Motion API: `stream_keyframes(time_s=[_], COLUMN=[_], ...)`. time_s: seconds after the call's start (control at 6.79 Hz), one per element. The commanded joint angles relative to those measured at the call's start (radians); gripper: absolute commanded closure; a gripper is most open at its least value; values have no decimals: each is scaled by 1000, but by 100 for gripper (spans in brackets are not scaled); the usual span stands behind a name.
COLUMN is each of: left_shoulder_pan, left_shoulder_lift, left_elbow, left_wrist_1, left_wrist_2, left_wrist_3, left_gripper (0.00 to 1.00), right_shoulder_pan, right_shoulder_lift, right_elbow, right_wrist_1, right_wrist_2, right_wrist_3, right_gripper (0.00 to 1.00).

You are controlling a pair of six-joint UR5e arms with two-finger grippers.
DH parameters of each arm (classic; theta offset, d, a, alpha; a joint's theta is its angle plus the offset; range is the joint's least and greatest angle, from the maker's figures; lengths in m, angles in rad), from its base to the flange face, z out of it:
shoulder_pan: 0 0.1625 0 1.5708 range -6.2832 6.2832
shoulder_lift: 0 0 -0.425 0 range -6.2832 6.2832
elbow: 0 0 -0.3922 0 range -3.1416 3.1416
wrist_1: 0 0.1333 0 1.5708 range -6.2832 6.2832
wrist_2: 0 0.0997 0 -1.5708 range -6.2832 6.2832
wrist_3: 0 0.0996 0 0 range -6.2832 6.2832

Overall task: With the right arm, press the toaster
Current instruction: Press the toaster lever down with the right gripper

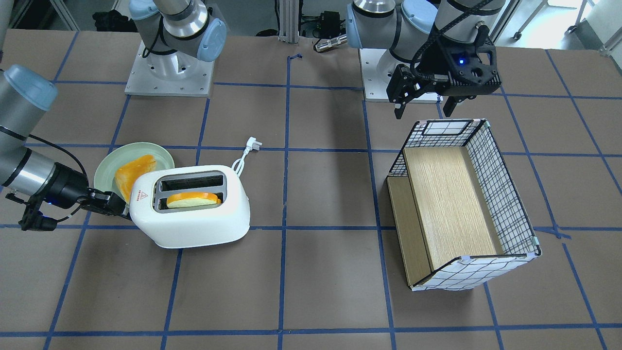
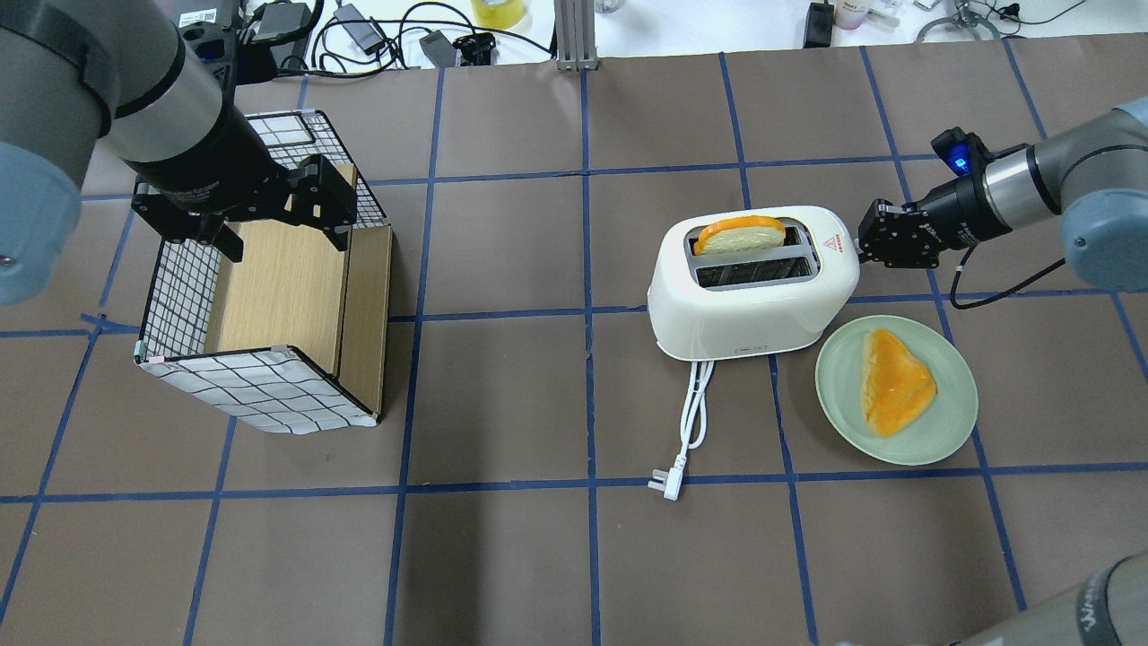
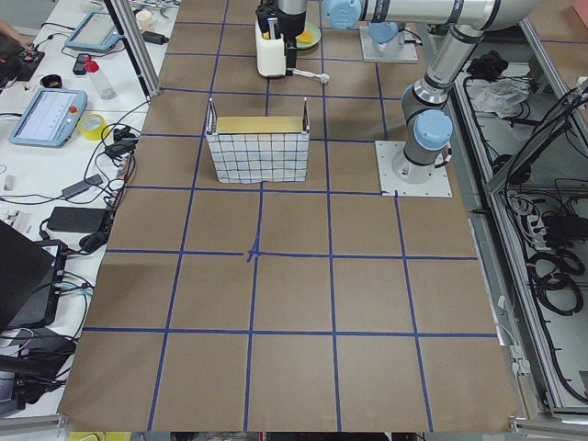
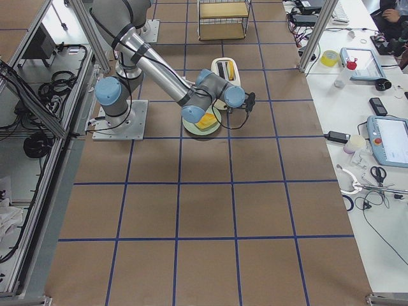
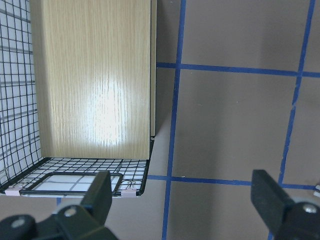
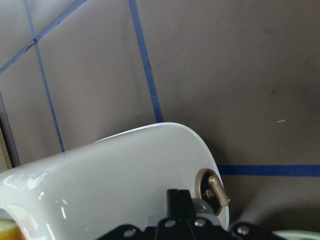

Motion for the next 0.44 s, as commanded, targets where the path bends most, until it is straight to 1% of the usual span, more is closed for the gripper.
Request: stream_keyframes(time_s=[0.0,0.29], left_shoulder_pan=[0,0], left_shoulder_lift=[0,0], left_elbow=[0,0], left_wrist_1=[0,0], left_wrist_2=[0,0], left_wrist_3=[0,0], left_gripper=[0,0], right_shoulder_pan=[0,0], right_shoulder_lift=[-15,-79], right_elbow=[-15,-20], right_wrist_1=[3,21], right_wrist_2=[-6,-66], right_wrist_3=[13,58], right_gripper=[100,100])
